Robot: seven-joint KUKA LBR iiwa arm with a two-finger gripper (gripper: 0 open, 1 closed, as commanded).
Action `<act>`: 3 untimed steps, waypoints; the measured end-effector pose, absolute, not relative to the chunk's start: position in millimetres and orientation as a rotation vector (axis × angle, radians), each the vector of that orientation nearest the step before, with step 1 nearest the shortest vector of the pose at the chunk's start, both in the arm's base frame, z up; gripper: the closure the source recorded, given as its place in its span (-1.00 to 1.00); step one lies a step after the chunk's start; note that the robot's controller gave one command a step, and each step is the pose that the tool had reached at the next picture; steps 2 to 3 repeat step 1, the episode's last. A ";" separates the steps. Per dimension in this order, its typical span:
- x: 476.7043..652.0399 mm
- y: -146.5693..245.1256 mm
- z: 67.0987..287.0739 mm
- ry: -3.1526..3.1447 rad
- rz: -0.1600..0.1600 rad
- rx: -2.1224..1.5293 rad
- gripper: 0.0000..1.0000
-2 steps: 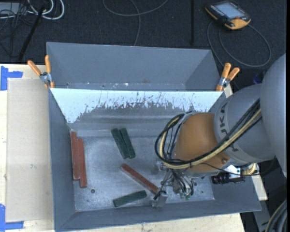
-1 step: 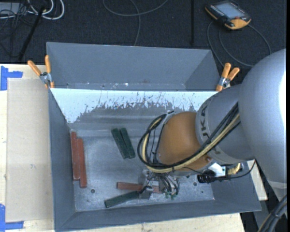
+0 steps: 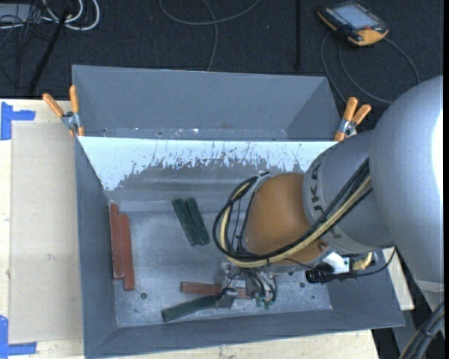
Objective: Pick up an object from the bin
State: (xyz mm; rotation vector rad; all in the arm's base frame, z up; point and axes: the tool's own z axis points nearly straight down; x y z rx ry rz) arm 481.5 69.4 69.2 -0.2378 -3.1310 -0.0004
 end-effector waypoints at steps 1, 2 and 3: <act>497.9 103.8 208.5 -3.123 0.000 -0.339 1.00; 497.9 103.8 208.5 -3.123 0.000 -0.339 1.00; 497.9 103.8 208.5 -3.123 0.000 -0.339 1.00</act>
Offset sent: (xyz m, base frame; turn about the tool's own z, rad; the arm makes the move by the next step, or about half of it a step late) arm 0.0000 0.0000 0.0000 0.0000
